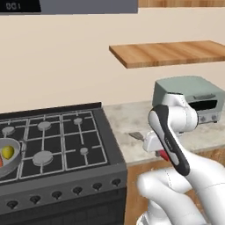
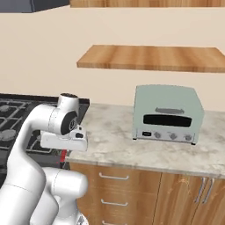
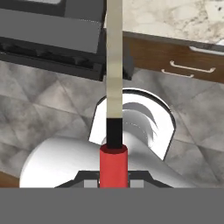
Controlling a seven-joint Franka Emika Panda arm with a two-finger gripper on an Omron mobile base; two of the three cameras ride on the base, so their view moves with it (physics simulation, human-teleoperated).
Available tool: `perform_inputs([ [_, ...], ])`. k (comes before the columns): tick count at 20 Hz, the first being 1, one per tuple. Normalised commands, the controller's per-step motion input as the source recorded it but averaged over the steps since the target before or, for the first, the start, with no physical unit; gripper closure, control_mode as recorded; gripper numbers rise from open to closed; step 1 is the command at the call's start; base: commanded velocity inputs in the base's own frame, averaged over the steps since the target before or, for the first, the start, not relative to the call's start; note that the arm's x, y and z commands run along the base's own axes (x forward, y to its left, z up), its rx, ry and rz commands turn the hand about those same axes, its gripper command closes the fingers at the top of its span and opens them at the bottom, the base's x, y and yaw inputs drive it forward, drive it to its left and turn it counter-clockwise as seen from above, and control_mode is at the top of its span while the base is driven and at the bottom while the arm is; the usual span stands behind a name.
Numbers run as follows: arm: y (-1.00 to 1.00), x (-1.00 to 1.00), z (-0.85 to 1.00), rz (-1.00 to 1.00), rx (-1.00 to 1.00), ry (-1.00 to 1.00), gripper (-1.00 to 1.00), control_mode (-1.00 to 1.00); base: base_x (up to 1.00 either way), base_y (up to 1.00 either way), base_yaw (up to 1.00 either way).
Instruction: Put the carrot and lemon in the pot. Retrieve the spatula and lightly stir the vegetables in the pot.
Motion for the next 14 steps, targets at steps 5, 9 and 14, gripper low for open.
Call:
perform_inputs([
  [5,0.0,0.0,0.0,0.0,0.0,0.0,1.0,1.0,-0.03,0.76,0.0],
  [9,0.0,0.0,0.0,0.0,0.0,0.0,1.0,1.0,0.01,0.55,0.0],
  [14,0.0,0.0,0.0,0.0,0.0,0.0,1.0,1.0,0.1,0.63,0.04],
])
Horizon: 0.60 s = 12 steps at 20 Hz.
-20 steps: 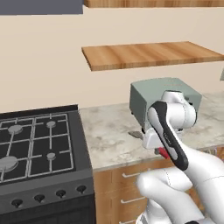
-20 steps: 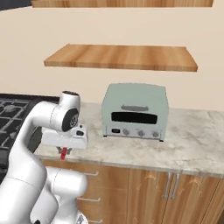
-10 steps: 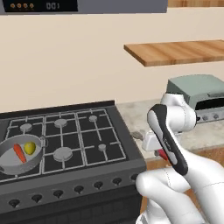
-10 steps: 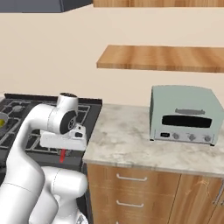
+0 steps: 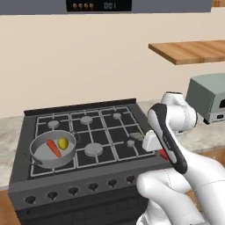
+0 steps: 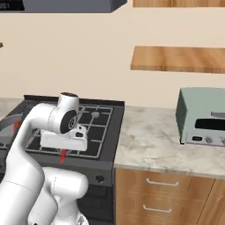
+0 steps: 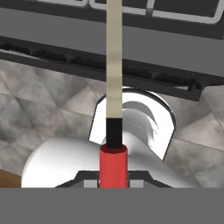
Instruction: Put the carrot and lemon in the pot. Retrieve the spatula and lightly stir the vegetables in the pot.
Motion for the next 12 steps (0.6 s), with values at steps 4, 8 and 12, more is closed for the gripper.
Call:
perform_inputs([
  [4,0.0,0.0,0.0,0.0,0.0,0.0,1.0,1.0,0.15,0.69,0.05],
  [8,0.0,0.0,0.0,0.0,0.0,0.0,1.0,1.0,0.21,0.64,-0.01],
  [12,0.0,0.0,0.0,0.0,0.0,0.0,1.0,1.0,0.01,0.63,-0.04],
])
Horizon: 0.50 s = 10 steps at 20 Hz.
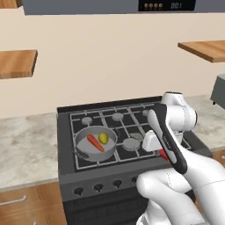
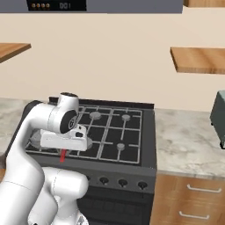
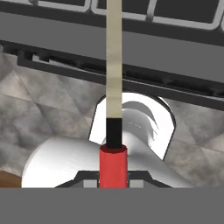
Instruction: Put the carrot and lemon in the pot. Retrieve the spatula and lightly stir the vegetables in the pot.
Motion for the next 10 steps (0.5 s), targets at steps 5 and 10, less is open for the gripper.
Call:
perform_inputs([
  [5,0.0,0.0,0.0,0.0,0.0,0.0,1.0,1.0,0.09,0.53,-0.1],
  [10,0.0,0.0,0.0,0.0,0.0,0.0,1.0,1.0,0.22,0.37,-0.09],
])
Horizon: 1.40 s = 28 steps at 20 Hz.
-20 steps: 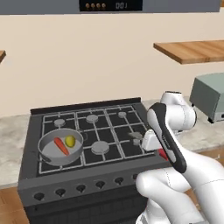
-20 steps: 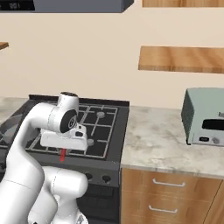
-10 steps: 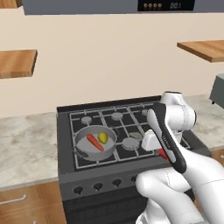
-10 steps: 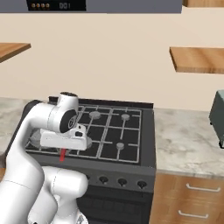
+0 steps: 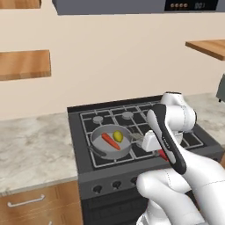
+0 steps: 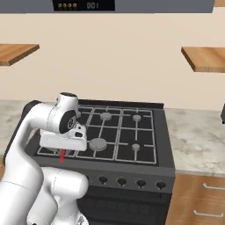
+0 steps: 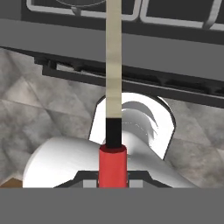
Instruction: Put the carrot and lemon in the pot. Retrieve the spatula and lightly stir the vegetables in the pot.
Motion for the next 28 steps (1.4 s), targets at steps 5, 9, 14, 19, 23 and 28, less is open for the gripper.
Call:
perform_inputs([
  [5,0.0,0.0,0.0,0.0,0.0,0.0,1.0,1.0,0.2,0.45,-0.07],
  [9,0.0,0.0,0.0,0.0,0.0,0.0,1.0,1.0,0.35,0.36,0.0],
  [14,0.0,0.0,0.0,0.0,0.0,0.0,1.0,1.0,0.75,-0.02,0.05],
  [19,0.0,0.0,0.0,0.0,0.0,0.0,1.0,1.0,1.0,-0.01,0.27],
  [23,0.0,0.0,0.0,0.0,0.0,0.0,1.0,1.0,0.96,-0.02,0.26],
  [28,0.0,0.0,0.0,0.0,0.0,0.0,1.0,1.0,0.16,-0.01,0.04],
])
